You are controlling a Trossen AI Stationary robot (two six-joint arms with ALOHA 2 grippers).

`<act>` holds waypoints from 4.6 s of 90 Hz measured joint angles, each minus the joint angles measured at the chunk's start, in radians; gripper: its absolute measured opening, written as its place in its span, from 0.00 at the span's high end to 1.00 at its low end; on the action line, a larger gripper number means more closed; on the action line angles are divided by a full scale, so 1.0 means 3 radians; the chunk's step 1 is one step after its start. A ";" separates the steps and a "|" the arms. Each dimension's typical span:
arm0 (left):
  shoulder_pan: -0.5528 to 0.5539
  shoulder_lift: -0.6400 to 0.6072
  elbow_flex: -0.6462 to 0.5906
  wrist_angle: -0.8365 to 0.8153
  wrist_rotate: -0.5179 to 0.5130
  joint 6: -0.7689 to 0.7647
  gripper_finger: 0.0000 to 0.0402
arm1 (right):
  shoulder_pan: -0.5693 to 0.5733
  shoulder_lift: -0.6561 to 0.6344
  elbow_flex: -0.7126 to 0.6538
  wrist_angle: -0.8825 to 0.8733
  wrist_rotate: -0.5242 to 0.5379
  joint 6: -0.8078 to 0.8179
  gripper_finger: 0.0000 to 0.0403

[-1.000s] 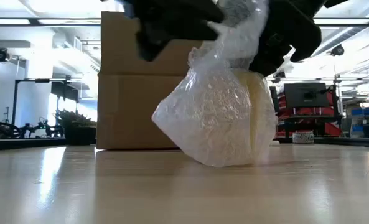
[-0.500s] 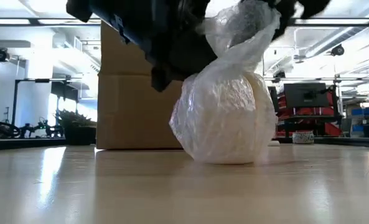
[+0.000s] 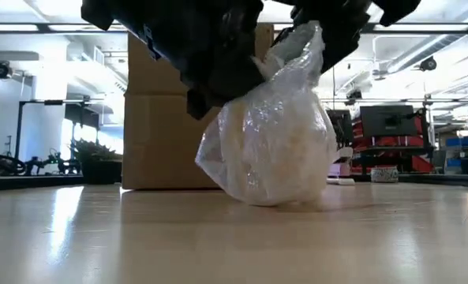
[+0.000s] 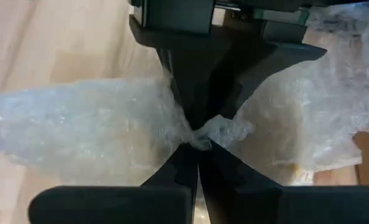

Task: Wrap mug
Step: Wrap the yellow mug in the transparent bubble wrap

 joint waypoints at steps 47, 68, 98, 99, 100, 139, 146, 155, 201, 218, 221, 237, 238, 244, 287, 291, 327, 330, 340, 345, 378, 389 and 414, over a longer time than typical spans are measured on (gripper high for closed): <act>-0.0168 -0.0709 0.0029 -0.1049 -0.0029 -0.0245 1.00 | -0.0033 0.0093 -0.0025 0.0002 0.0028 0.0004 1.00; -0.0315 -0.0733 0.0012 -0.2023 -0.0956 -0.0907 1.00 | -0.0030 0.0098 -0.0025 0.0055 0.0029 -0.0001 1.00; -0.0147 -0.0672 -0.0559 0.0050 -0.1000 -0.0139 1.00 | -0.0026 0.0093 -0.0026 0.0069 0.0028 -0.0026 1.00; -0.0147 -0.0672 -0.0570 0.0123 -0.0987 -0.0111 1.00 | -0.0026 0.0093 -0.0026 0.0069 0.0028 -0.0026 1.00; -0.0147 -0.0672 -0.0580 0.0194 -0.0975 -0.0084 1.00 | -0.0026 0.0093 -0.0025 0.0069 0.0027 -0.0026 1.00; -0.0134 -0.0677 -0.1027 0.0940 -0.0580 -0.0191 1.00 | -0.0026 0.0075 -0.0017 0.0249 0.0019 -0.0067 1.00; -0.0134 -0.0677 -0.1111 0.1012 -0.0549 -0.0207 1.00 | -0.0026 0.0040 0.0037 0.0202 0.0007 -0.0066 1.00; -0.0134 -0.0676 -0.1169 0.1124 -0.0547 -0.0226 1.00 | -0.0026 -0.0018 0.0188 0.0073 0.0006 -0.0071 1.00; -0.0140 -0.0675 -0.1188 0.1110 -0.0548 -0.0194 1.00 | -0.0185 0.0370 0.0493 0.0057 -0.0079 -0.0199 1.00; -0.0142 -0.0672 -0.1189 0.1112 -0.0528 -0.0192 1.00 | -0.0194 0.0633 0.0504 0.0073 -0.0177 -0.0179 1.00; -0.0142 -0.0672 -0.1189 0.1114 -0.0527 -0.0193 1.00 | -0.0195 0.0651 0.0505 0.0072 -0.0207 -0.0172 1.00; -0.0142 -0.0672 -0.1187 0.1141 -0.0539 -0.0164 1.00 | -0.0195 0.0501 0.0483 -0.0017 -0.0239 -0.0186 1.00; -0.0142 -0.0672 -0.1187 0.1140 -0.0540 -0.0162 1.00 | -0.0195 0.0485 0.0480 -0.0034 -0.0244 -0.0187 1.00; -0.0142 -0.0672 -0.1187 0.1142 -0.0546 -0.0155 1.00 | -0.0195 0.0344 0.0468 -0.0134 -0.0269 -0.0188 1.00; -0.0142 -0.0672 -0.1187 0.1135 -0.0551 -0.0139 1.00 | -0.0290 -0.0033 0.0479 -0.0126 -0.0059 -0.0198 1.00; -0.0142 -0.0672 -0.1187 0.1136 -0.0551 -0.0140 1.00 | -0.0291 0.0069 0.0479 -0.0137 -0.0083 -0.0198 1.00; -0.0142 -0.0672 -0.1185 0.1118 -0.0549 -0.0141 1.00 | -0.0258 0.0695 0.0512 -0.0133 -0.0326 -0.0172 1.00; -0.0142 -0.0672 -0.1187 0.1118 -0.0546 -0.0140 1.00 | -0.0258 0.0706 0.0512 -0.0132 -0.0333 -0.0172 1.00; -0.0141 -0.0793 -0.1187 0.1043 -0.0421 -0.0141 1.00 | -0.0258 0.0695 0.0510 -0.0133 -0.0336 -0.0177 1.00; -0.0146 -0.0904 -0.1187 0.1000 -0.0395 -0.0143 1.00 | -0.0256 0.0659 0.0498 -0.0132 -0.0337 -0.0184 1.00; -0.0199 -0.1101 -0.1216 -0.0550 -0.0802 -0.1096 1.00 | -0.0256 0.0527 0.0474 -0.0059 -0.0328 -0.0200 1.00; -0.0197 -0.0792 -0.1230 -0.0097 -0.0950 -0.1044 1.00 | -0.0256 0.0524 0.0475 -0.0050 -0.0327 -0.0202 1.00; -0.0156 -0.0665 -0.1238 0.1166 -0.0804 -0.0144 1.00 | -0.0252 0.0522 0.0476 -0.0054 -0.0336 -0.0200 1.00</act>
